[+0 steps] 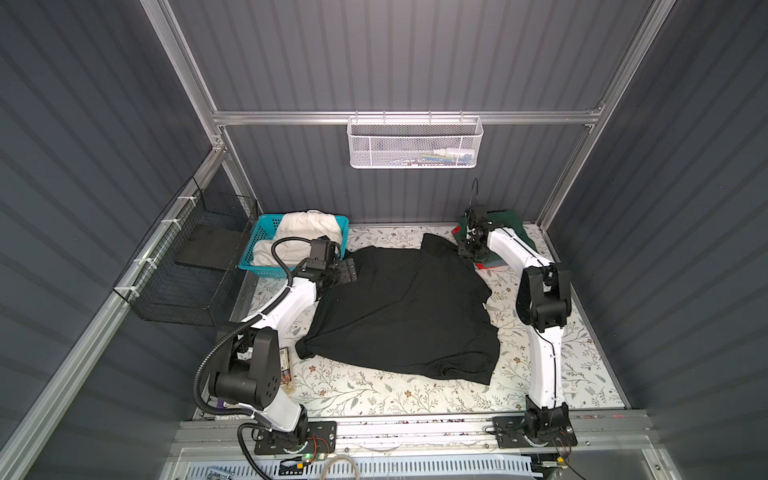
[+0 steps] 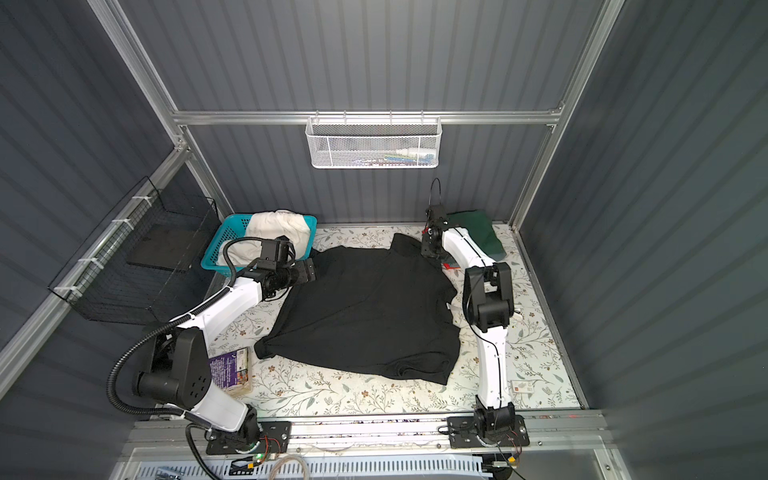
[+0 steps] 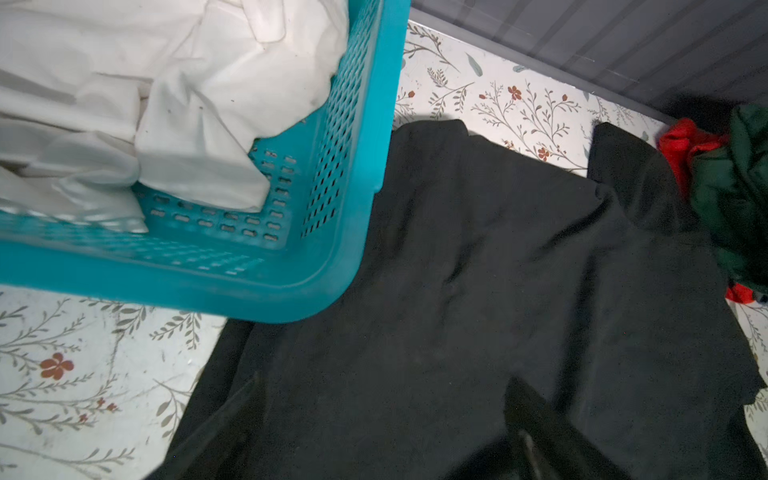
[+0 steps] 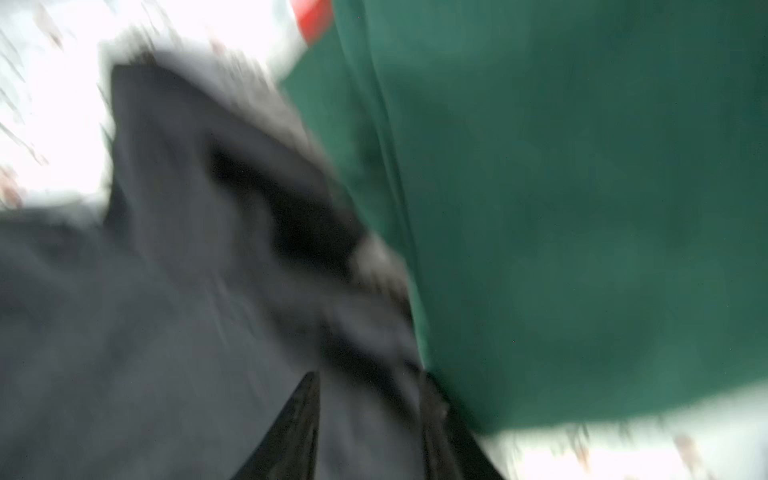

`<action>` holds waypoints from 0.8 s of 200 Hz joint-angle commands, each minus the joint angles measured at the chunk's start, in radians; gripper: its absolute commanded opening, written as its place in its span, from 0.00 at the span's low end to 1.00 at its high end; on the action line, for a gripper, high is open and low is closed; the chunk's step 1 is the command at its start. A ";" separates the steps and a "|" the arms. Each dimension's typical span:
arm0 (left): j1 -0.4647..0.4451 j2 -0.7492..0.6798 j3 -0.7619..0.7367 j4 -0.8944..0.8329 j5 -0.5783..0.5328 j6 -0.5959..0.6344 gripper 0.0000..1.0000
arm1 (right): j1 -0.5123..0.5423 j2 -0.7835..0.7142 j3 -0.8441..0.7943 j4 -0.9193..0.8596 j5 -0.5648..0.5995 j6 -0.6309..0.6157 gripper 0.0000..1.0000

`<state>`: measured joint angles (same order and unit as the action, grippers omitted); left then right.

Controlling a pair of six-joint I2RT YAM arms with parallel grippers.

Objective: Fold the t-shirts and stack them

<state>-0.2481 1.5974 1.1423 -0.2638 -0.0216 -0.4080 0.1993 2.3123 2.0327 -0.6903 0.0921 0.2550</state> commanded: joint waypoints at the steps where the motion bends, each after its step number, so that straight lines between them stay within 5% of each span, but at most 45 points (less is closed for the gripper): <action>1: -0.003 0.026 0.044 0.008 0.000 0.027 0.90 | -0.026 0.084 0.090 -0.053 -0.040 -0.035 0.46; 76: -0.004 0.182 0.168 0.064 0.065 0.049 0.90 | -0.034 0.207 0.259 -0.126 -0.142 -0.073 0.49; 160: -0.004 0.475 0.448 0.039 0.012 0.119 0.91 | -0.012 0.185 0.197 -0.077 -0.218 -0.058 0.52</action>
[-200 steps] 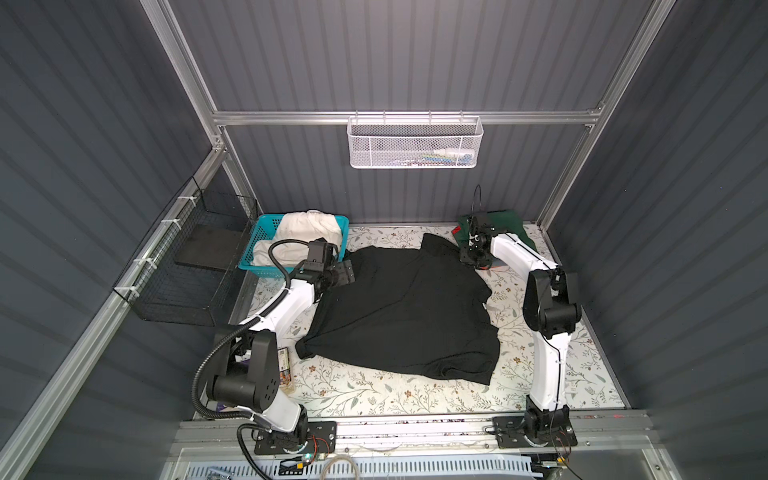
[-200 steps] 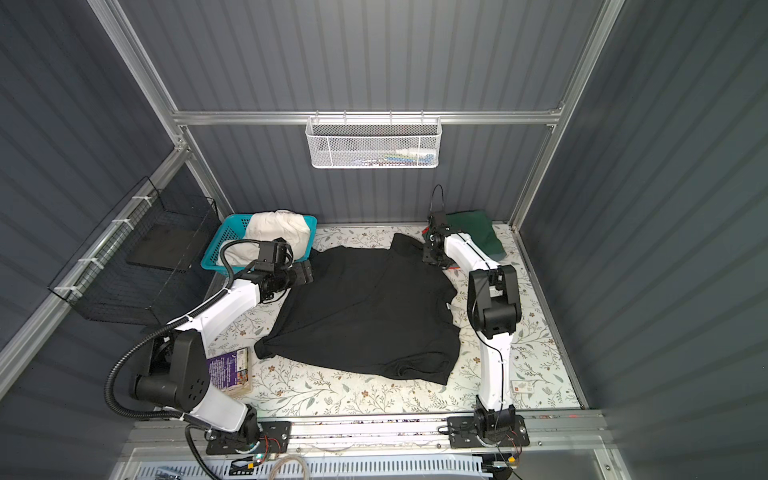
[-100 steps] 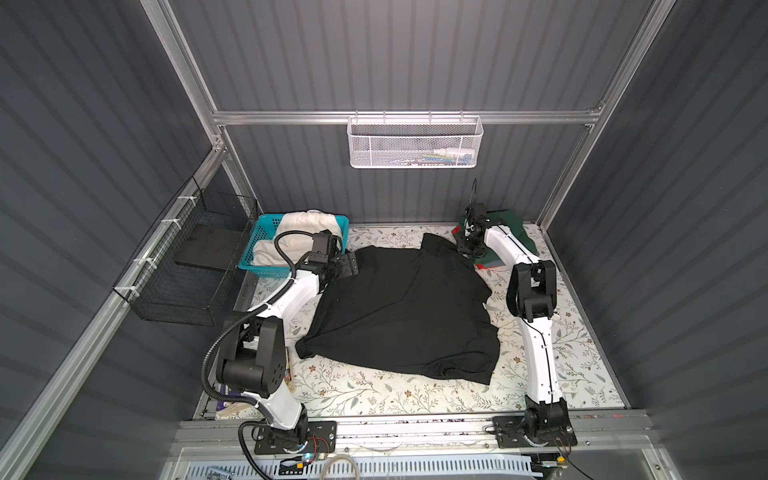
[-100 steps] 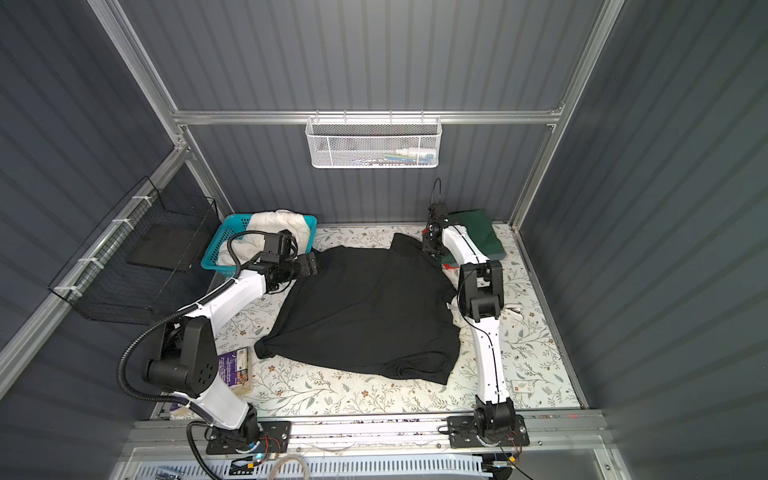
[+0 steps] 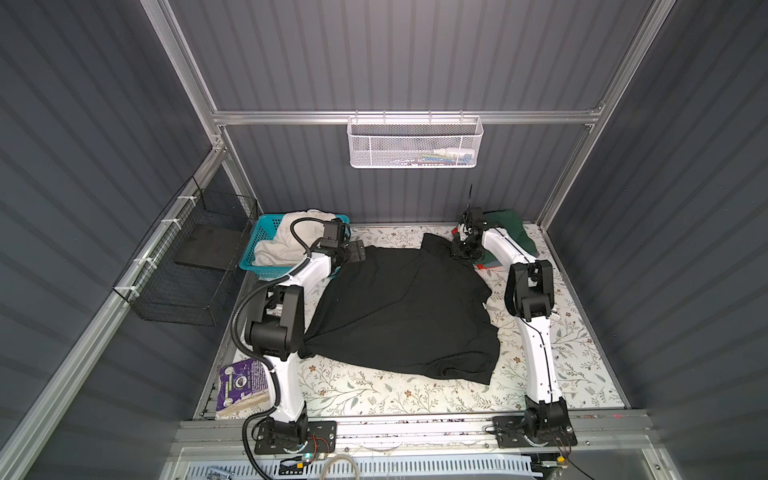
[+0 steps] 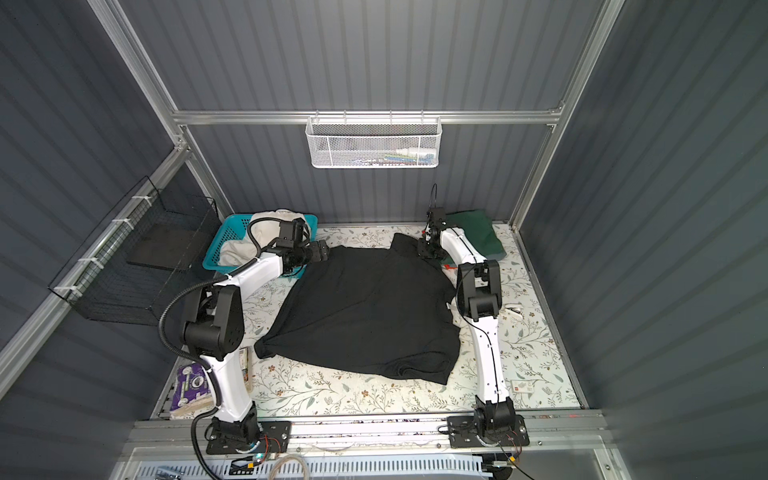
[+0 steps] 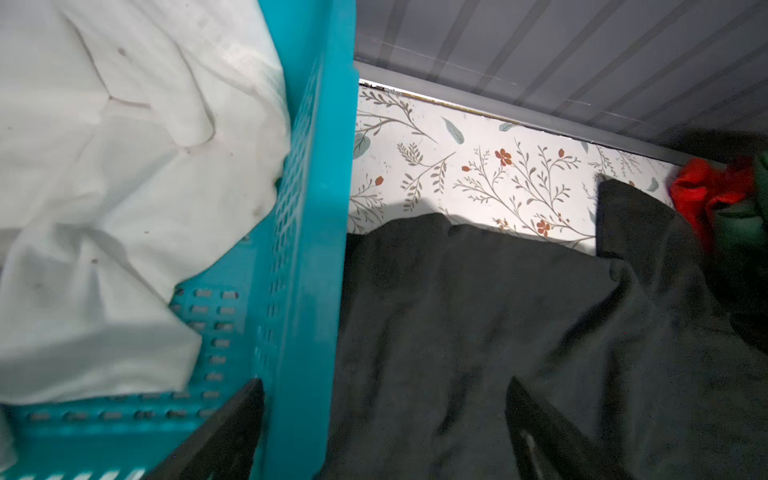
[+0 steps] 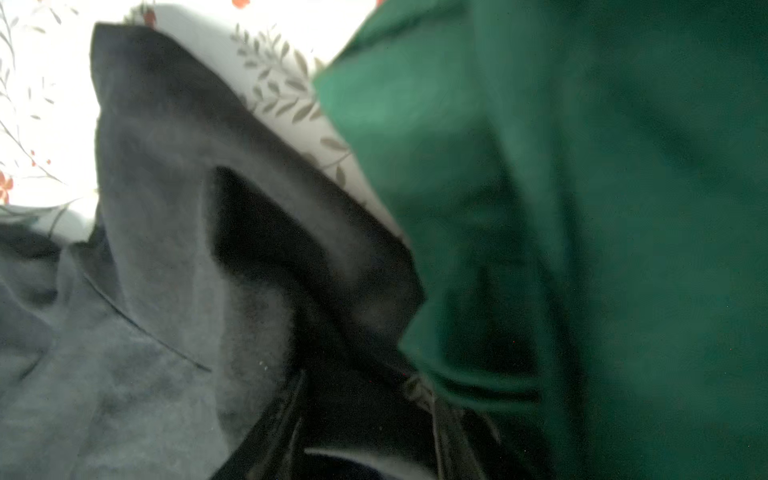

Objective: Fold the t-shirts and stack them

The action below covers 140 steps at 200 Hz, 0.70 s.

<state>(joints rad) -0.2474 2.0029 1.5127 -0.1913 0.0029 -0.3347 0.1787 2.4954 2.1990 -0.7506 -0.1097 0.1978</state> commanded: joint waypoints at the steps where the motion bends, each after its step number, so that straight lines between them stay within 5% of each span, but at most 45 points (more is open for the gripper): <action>1: -0.004 0.072 0.081 -0.034 -0.013 0.047 0.91 | 0.008 0.003 0.031 -0.018 -0.018 -0.001 0.52; 58: -0.004 0.170 0.184 -0.078 -0.038 0.038 0.91 | 0.013 0.034 0.046 -0.035 -0.015 -0.007 0.45; 89: -0.006 0.148 0.163 -0.059 -0.032 0.039 0.90 | 0.013 0.036 0.042 -0.032 -0.010 -0.020 0.32; 128: -0.006 0.120 0.128 -0.046 -0.012 0.034 0.90 | 0.012 0.020 0.027 -0.027 0.005 -0.021 0.00; 140: -0.006 0.117 0.118 -0.045 -0.008 0.028 0.90 | 0.013 0.005 0.014 -0.018 0.005 -0.020 0.00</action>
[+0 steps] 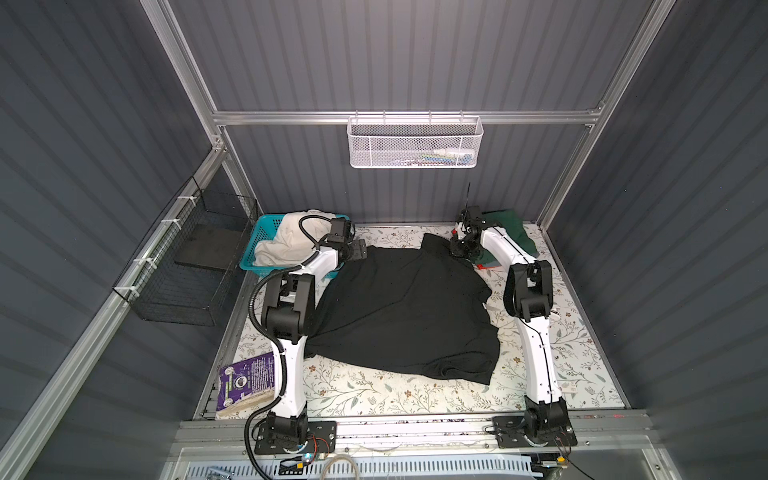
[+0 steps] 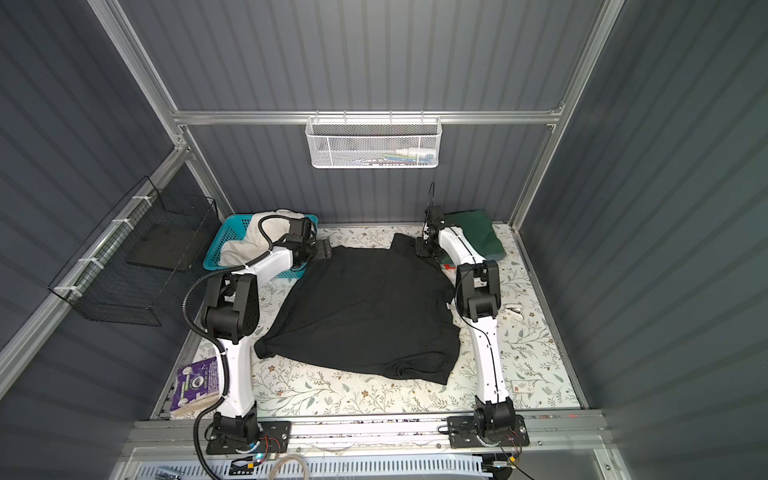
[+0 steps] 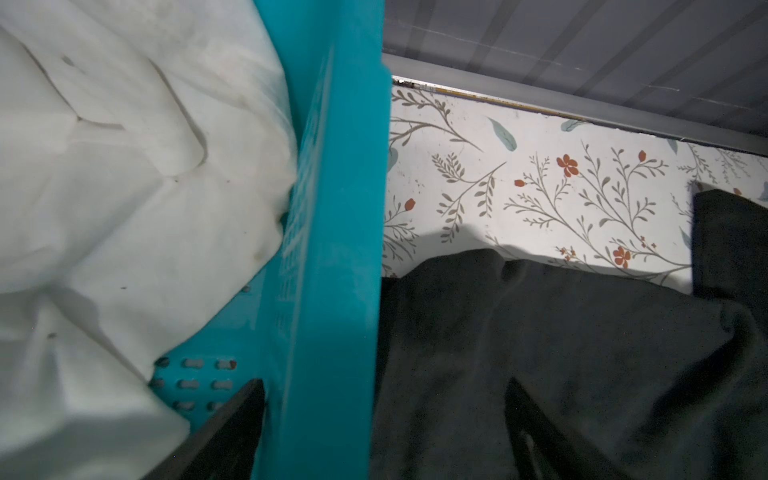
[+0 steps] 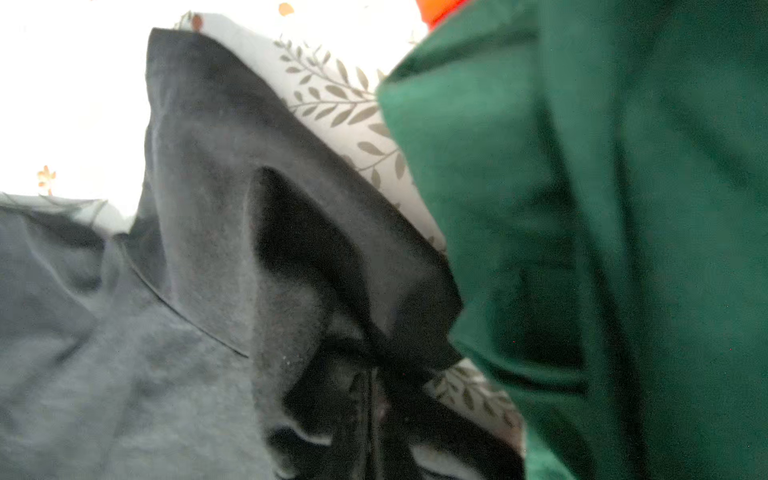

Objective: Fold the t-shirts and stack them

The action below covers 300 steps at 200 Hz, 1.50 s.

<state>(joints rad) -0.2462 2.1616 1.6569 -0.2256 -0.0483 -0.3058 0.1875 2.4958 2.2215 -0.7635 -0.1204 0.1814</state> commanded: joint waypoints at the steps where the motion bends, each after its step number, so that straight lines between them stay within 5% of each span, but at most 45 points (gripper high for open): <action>1: -0.007 -0.042 -0.026 -0.010 0.043 -0.002 0.90 | 0.004 0.004 -0.011 -0.004 0.016 -0.004 0.00; 184: -0.031 -0.102 -0.134 0.060 0.082 -0.038 0.90 | 0.059 -0.370 -0.706 0.030 0.052 0.165 0.00; 300: -0.028 -0.125 -0.058 -0.081 -0.133 -0.015 0.94 | 0.058 -0.534 -0.998 0.056 -0.051 0.254 0.00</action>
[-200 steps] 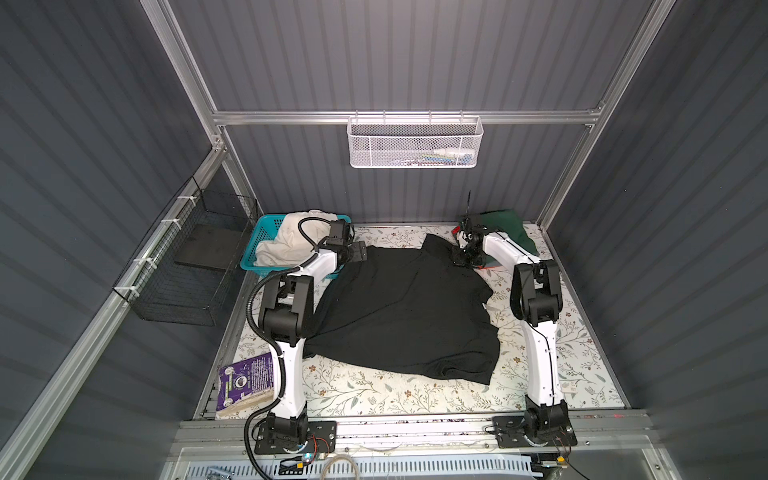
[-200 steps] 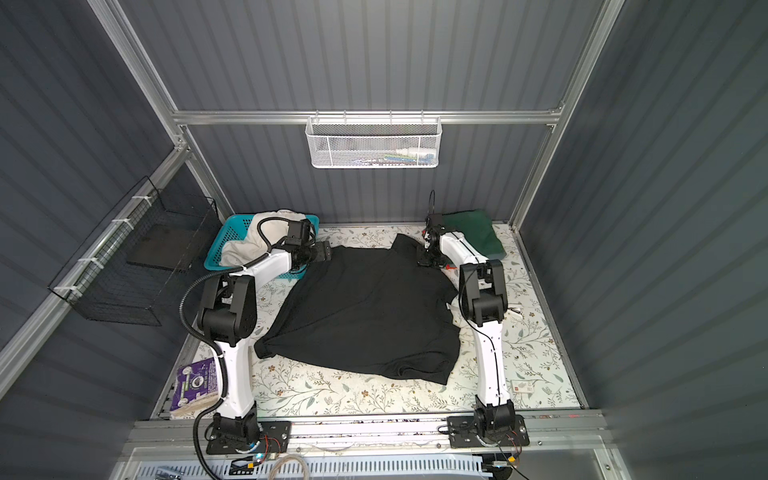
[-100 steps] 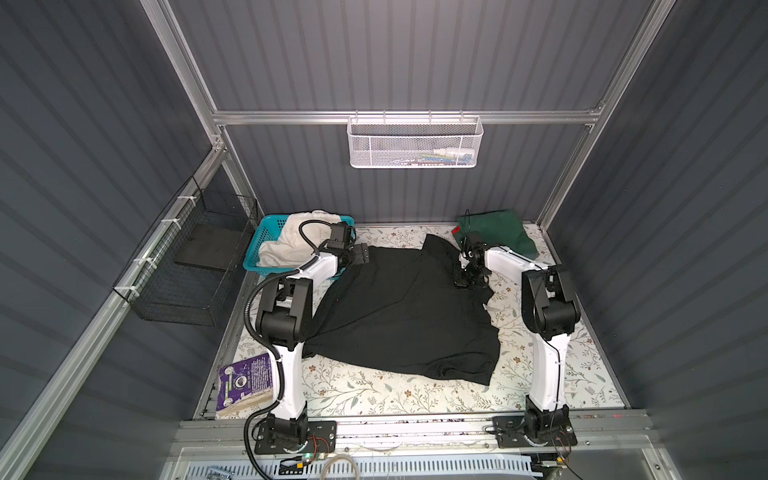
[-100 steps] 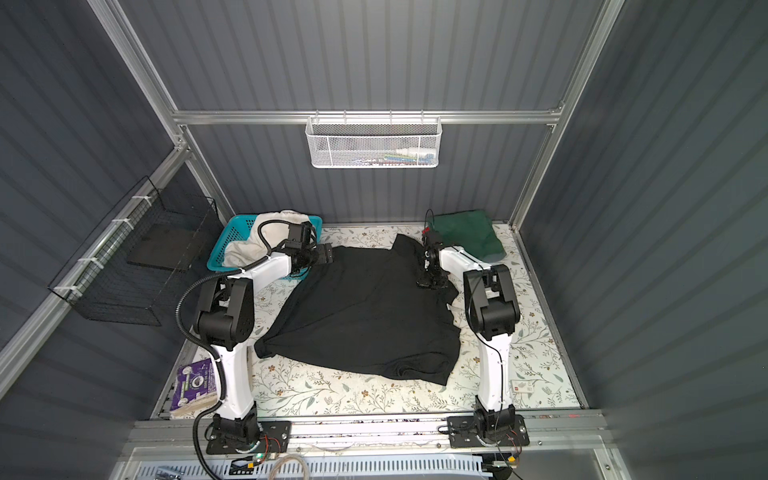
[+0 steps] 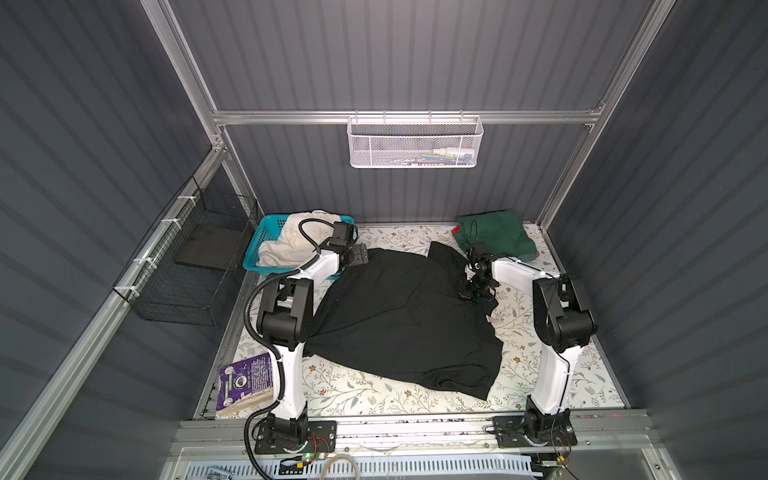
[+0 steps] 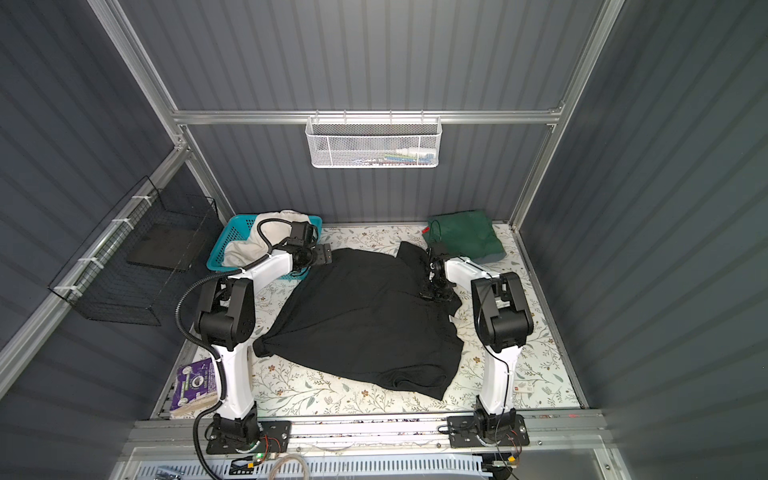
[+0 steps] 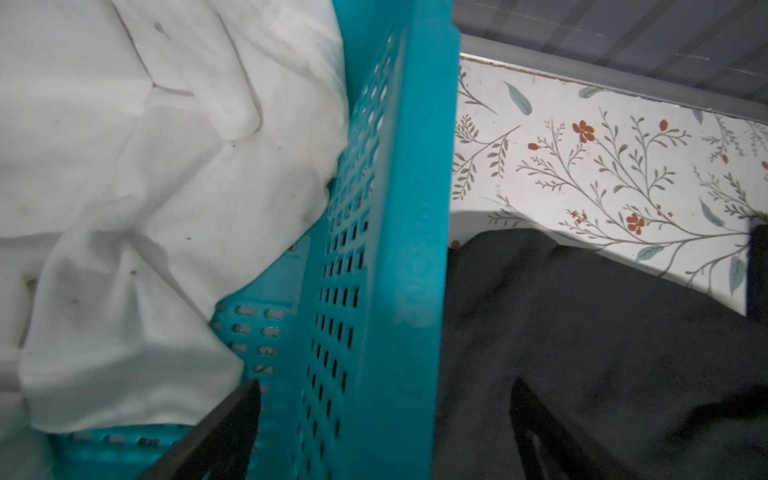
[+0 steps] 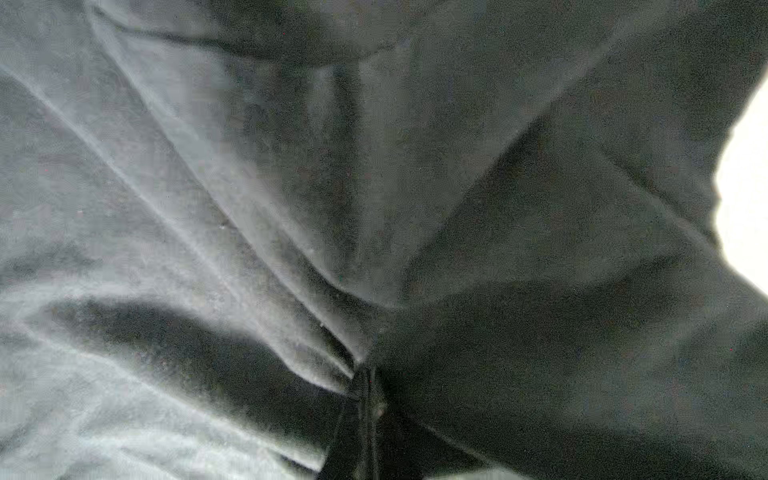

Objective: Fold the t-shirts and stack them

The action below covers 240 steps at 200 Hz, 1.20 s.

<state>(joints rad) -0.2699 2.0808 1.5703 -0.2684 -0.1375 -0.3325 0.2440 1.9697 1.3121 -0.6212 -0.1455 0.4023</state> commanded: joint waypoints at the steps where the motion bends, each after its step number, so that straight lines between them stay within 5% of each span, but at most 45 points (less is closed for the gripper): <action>1: -0.005 -0.044 0.029 -0.038 -0.043 0.012 0.95 | 0.001 -0.009 -0.091 -0.086 -0.026 0.033 0.00; 48: -0.009 -0.132 0.053 -0.044 -0.016 0.018 1.00 | 0.001 -0.096 -0.151 -0.098 -0.013 0.077 0.00; 92: -0.068 -0.155 0.145 -0.089 0.054 0.061 1.00 | -0.023 -0.193 -0.150 -0.142 0.128 0.120 0.00; 107: -0.072 -0.123 0.189 -0.097 0.138 0.063 1.00 | -0.031 -0.212 -0.114 -0.139 0.105 0.099 0.42; 123: -0.074 -0.057 0.248 -0.117 0.192 0.065 1.00 | -0.033 -0.205 -0.029 -0.157 0.068 0.054 0.52; 144: -0.074 0.039 0.332 -0.140 0.240 0.067 1.00 | -0.041 -0.151 0.100 -0.164 0.067 -0.002 0.60; 203: -0.071 0.312 0.577 -0.241 0.265 0.118 1.00 | -0.074 0.186 0.469 -0.238 0.076 -0.087 0.62; 240: -0.070 0.355 0.592 -0.230 0.219 0.126 1.00 | -0.074 0.344 0.636 -0.310 0.189 -0.128 0.63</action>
<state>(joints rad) -0.3454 2.4439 2.1105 -0.4740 0.0978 -0.2382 0.1699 2.2520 1.8572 -0.8314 -0.0437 0.3248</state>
